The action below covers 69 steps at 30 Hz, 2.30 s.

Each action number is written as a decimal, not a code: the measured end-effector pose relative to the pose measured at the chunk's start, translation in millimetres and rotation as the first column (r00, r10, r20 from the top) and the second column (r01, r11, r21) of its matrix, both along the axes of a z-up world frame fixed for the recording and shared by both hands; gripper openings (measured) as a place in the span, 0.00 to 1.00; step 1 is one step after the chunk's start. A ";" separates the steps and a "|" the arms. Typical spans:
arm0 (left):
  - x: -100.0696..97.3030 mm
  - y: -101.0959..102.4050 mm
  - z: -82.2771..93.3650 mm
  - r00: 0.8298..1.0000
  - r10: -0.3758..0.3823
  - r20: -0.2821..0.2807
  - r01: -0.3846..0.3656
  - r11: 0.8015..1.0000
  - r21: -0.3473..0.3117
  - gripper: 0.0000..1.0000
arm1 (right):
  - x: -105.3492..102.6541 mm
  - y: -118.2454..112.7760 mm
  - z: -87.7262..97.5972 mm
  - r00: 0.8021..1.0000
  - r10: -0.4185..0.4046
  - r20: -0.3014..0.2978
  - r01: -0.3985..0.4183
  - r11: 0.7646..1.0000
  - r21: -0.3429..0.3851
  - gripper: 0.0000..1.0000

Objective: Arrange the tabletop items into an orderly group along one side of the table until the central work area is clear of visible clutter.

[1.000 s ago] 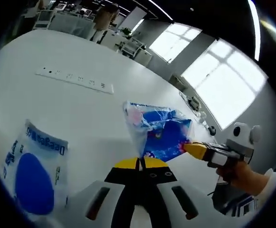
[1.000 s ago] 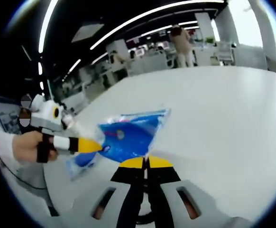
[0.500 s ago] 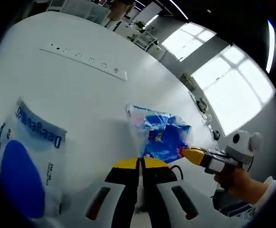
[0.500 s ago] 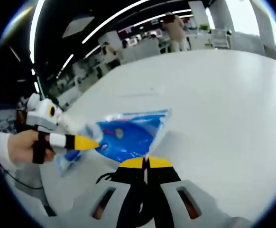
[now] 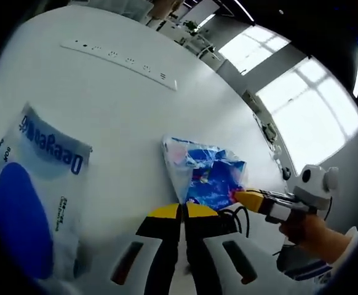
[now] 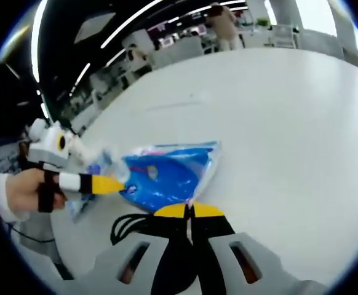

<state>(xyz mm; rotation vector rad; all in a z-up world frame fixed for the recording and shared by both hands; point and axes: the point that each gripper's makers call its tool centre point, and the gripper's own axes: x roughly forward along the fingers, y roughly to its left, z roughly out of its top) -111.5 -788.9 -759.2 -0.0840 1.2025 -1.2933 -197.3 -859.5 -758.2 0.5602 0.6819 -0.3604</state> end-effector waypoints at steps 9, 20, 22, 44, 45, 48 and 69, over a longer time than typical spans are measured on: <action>-0.6 3.1 -6.7 0.999 0.034 -0.013 -0.034 0.999 0.018 0.00 | -0.6 0.4 -5.6 1.000 -0.017 -0.019 0.017 1.000 0.021 0.00; 2.7 4.4 -11.6 0.999 0.045 -0.003 -0.045 0.999 0.029 0.00 | -2.3 5.8 -16.4 0.999 -0.018 -0.050 0.021 0.998 0.058 0.00; 3.0 5.6 -11.7 0.999 0.043 -0.001 -0.043 0.999 0.030 0.00 | -3.4 6.8 -18.0 0.998 -0.018 -0.055 0.022 0.998 0.062 0.00; 4.9 33.4 17.4 0.998 0.035 0.061 -0.032 0.998 -0.051 0.43 | -30.5 18.2 9.9 0.997 -0.074 0.001 0.074 0.997 -0.002 0.38; 4.3 36.7 21.4 0.997 0.032 0.066 -0.028 0.998 -0.062 0.46 | -33.8 20.9 14.0 0.997 -0.080 0.010 0.080 0.997 -0.004 0.39; 3.1 44.9 31.0 0.997 0.038 0.063 -0.033 0.995 -0.089 0.58 | -43.4 28.8 24.8 0.994 -0.101 0.035 0.101 0.995 -0.002 0.43; 30.1 136.3 85.6 0.973 0.138 0.183 -0.096 0.971 -0.220 0.93 | -97.5 67.0 64.2 0.964 -0.236 0.123 0.236 0.972 0.018 0.57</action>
